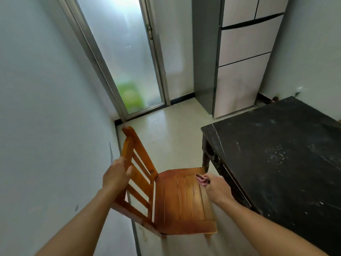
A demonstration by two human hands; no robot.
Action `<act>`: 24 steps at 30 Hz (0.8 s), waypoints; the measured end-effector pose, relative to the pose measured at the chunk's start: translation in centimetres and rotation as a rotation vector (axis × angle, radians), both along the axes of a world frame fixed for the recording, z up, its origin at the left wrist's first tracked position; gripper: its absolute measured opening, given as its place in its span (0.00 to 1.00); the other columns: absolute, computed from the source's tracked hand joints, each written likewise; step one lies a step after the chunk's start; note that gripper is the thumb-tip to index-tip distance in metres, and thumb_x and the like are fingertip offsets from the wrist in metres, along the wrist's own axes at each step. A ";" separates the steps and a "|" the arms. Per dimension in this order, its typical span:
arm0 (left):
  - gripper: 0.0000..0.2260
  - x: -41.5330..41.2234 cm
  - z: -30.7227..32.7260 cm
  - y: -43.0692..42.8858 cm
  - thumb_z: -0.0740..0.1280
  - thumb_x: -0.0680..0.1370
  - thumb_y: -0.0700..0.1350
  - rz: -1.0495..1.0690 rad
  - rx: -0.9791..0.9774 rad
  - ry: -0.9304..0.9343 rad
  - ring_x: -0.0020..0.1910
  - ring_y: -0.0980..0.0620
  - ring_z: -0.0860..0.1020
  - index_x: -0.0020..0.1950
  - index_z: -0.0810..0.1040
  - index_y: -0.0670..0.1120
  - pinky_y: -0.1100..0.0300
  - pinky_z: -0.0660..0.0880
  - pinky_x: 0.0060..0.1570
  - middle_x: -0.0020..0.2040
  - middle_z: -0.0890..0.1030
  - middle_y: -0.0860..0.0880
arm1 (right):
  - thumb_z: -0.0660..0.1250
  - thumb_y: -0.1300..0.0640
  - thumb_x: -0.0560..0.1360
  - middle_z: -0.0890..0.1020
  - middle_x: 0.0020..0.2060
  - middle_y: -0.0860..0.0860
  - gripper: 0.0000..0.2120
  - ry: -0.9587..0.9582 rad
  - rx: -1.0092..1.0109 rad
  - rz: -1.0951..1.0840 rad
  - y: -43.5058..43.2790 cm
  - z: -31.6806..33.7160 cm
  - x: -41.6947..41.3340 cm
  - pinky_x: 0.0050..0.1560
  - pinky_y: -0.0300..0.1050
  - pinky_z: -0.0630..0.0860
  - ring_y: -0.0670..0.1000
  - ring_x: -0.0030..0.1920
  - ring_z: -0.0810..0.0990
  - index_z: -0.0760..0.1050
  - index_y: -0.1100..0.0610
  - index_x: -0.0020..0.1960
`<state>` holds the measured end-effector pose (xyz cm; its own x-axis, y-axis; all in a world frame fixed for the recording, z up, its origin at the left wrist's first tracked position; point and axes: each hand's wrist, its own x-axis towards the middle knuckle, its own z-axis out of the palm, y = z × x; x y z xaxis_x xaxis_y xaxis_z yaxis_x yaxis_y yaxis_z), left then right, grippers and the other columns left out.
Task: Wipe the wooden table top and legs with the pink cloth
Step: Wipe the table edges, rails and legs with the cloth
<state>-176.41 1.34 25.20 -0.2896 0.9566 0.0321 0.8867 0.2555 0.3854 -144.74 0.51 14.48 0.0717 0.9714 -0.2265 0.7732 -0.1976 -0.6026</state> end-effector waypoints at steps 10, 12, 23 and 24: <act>0.27 -3.1 -2.7 10.2 0.66 0.77 0.54 0.096 -0.154 -0.025 0.61 0.42 0.75 0.73 0.62 0.47 0.48 0.77 0.56 0.66 0.71 0.44 | 0.62 0.50 0.80 0.81 0.41 0.44 0.07 0.003 0.006 0.115 11.3 1.7 -6.2 0.46 0.49 0.79 0.46 0.44 0.78 0.78 0.49 0.53; 0.29 -4.0 -4.0 12.5 0.66 0.77 0.54 0.122 -0.247 -0.110 0.60 0.41 0.76 0.74 0.59 0.47 0.47 0.77 0.55 0.66 0.72 0.43 | 0.63 0.49 0.80 0.81 0.42 0.45 0.07 0.008 -0.001 0.095 12.9 1.4 -7.3 0.44 0.46 0.78 0.45 0.42 0.78 0.78 0.49 0.53; 0.16 -8.8 -6.5 20.7 0.62 0.81 0.48 0.111 -0.266 -0.177 0.41 0.50 0.77 0.67 0.66 0.47 0.58 0.75 0.39 0.51 0.77 0.49 | 0.63 0.56 0.80 0.81 0.40 0.41 0.06 -0.034 -0.070 -0.016 21.7 0.5 -13.8 0.43 0.45 0.78 0.42 0.40 0.78 0.78 0.49 0.50; 0.16 -9.5 -6.5 21.5 0.61 0.81 0.48 0.109 -0.264 -0.178 0.41 0.50 0.77 0.67 0.66 0.47 0.58 0.75 0.39 0.52 0.77 0.48 | 0.63 0.56 0.80 0.81 0.40 0.41 0.06 -0.037 -0.062 -0.010 22.4 0.7 -14.4 0.43 0.45 0.78 0.42 0.40 0.77 0.78 0.48 0.50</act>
